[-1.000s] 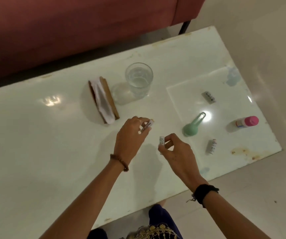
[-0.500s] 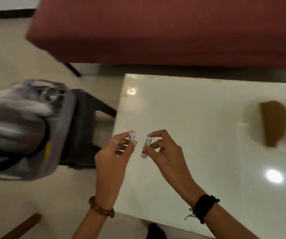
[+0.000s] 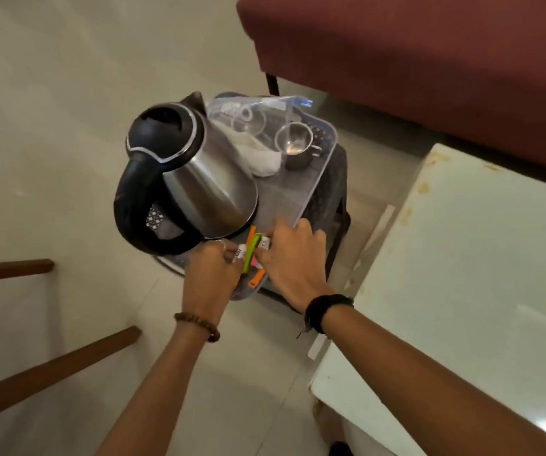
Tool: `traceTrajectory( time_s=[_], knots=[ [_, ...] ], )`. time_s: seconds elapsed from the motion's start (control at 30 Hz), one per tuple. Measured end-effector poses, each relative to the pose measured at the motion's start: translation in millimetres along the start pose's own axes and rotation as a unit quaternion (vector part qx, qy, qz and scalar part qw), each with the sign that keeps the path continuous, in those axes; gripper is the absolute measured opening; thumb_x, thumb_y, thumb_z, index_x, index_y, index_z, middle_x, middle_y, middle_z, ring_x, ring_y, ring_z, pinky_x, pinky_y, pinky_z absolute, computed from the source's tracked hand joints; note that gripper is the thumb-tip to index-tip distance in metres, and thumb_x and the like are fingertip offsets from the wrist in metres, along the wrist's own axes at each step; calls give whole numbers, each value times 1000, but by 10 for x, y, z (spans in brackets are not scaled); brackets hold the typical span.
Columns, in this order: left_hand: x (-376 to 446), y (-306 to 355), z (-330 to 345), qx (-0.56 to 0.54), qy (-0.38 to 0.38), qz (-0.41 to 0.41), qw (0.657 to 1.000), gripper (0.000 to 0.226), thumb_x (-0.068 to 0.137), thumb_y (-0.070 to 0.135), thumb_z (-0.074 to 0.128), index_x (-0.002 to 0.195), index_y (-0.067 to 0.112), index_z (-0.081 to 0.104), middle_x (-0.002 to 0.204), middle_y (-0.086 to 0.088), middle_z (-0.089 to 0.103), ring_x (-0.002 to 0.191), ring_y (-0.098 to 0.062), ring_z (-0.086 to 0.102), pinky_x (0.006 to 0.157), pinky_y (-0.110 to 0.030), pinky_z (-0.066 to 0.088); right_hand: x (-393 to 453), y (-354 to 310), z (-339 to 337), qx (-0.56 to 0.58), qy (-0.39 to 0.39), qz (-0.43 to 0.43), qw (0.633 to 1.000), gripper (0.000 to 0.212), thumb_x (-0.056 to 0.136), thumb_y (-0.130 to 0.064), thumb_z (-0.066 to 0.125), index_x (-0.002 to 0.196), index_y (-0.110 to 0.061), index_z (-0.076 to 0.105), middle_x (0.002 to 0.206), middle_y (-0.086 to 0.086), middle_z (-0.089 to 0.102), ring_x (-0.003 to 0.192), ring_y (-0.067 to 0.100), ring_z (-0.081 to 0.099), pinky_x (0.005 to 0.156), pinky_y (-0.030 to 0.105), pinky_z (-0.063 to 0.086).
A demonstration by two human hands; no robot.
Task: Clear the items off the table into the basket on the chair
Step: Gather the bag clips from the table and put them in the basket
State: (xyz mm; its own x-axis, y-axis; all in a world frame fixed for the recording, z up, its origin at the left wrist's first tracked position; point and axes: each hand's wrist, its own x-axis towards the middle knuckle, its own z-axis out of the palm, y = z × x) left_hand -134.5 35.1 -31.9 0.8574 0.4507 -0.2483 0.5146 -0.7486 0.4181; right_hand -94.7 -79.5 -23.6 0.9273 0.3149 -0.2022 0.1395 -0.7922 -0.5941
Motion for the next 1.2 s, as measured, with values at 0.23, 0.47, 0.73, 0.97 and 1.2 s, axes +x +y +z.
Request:
traceTrajectory(
  time_s=[0.23,0.47,0.73,0.97,1.2],
  knots=[
    [151,-116,231,3,-94,-46,995,15,84,18,61,97,10,64,102,-13,68,94,-29,61,77,-32,47,58,21,156,-111,4,-14,994,16,88,-30,56,87,-15,62,89,8,65,99,28,48,81,40,27],
    [-179,280,63,-92,14,73,993,7,85,13,58,87,17,64,82,1,62,71,-8,56,67,-10,40,-189,326,-102,107,91,-22,990,10,89,-22,54,84,-14,59,80,5,66,81,22,53,74,35,37],
    [-1141,1568,891,-139,-110,188,966,9,88,11,58,90,14,66,82,7,62,70,0,56,67,4,40,-1256,1750,-814,175,123,116,970,4,91,-27,56,90,-23,55,78,-5,62,56,2,47,52,11,29],
    [-2393,2921,2151,-116,-253,277,920,14,85,16,61,77,28,59,69,17,60,65,5,57,63,3,39,-2779,3442,-1530,171,203,271,925,2,90,-22,57,92,-21,56,67,-6,62,49,6,47,52,22,35],
    [-4067,3939,3377,-49,-373,387,842,8,86,18,61,81,24,62,73,14,60,67,5,57,63,2,41,-4419,4799,-2040,157,289,390,860,6,92,-26,54,97,-24,55,70,-5,64,53,5,51,50,18,35]
  ],
)
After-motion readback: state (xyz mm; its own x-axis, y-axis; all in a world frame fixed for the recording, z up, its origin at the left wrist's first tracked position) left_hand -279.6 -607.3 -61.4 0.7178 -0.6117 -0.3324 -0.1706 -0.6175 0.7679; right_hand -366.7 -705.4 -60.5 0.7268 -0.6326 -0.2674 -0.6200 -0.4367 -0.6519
